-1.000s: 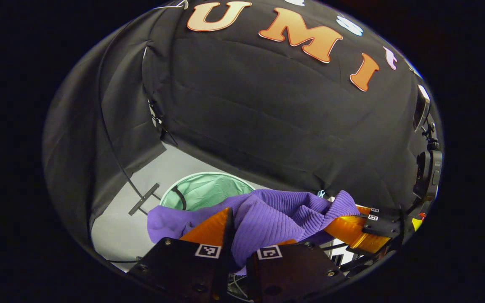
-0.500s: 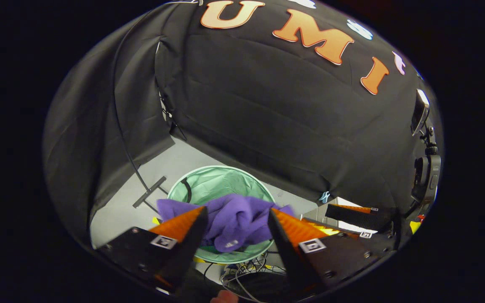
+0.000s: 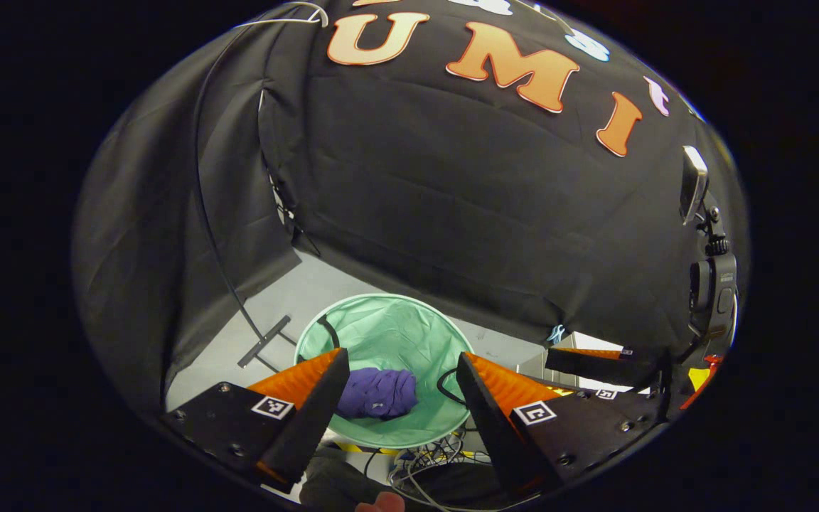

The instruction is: Grasp the clothes on the hanger with both hands and then place them into the laundry hamper below.

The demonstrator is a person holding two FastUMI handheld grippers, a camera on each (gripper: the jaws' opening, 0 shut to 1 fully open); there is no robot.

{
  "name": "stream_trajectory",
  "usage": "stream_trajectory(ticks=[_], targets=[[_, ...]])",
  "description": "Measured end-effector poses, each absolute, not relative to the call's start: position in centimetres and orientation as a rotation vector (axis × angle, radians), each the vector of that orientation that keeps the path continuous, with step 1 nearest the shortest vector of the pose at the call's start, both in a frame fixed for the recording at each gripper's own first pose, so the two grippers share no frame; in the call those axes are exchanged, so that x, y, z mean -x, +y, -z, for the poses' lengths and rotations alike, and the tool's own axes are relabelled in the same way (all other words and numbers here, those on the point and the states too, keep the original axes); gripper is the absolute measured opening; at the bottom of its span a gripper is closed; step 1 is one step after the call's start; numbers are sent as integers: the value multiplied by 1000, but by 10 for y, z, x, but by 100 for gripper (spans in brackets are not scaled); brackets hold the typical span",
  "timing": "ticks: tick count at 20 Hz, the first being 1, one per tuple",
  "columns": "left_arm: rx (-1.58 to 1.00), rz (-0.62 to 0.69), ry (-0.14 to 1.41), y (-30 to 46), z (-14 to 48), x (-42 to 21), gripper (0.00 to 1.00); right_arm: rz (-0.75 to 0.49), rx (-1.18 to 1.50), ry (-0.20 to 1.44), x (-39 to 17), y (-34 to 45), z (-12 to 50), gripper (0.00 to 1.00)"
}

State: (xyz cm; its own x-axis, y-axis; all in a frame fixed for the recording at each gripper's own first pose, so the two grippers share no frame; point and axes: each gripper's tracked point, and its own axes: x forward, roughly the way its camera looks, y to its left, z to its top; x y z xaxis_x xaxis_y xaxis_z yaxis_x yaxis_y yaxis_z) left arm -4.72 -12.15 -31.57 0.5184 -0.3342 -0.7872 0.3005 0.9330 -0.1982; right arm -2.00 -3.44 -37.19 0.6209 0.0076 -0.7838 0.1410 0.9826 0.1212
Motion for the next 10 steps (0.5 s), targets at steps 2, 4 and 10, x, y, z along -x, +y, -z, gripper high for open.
stream_trajectory(ticks=[2, 4, 10], targets=[[44, 388, 925, -123, 307, 49, 98, 86, -173, 877, 20, -38, 366, 98], [60, 369, 893, -123, 295, 43, 98, 86, -158, 823, 15, -41, 351, 99], [97, 315, 661, -114, 210, -1, 97, 91, -55, 547, -7, -40, 254, 98]])
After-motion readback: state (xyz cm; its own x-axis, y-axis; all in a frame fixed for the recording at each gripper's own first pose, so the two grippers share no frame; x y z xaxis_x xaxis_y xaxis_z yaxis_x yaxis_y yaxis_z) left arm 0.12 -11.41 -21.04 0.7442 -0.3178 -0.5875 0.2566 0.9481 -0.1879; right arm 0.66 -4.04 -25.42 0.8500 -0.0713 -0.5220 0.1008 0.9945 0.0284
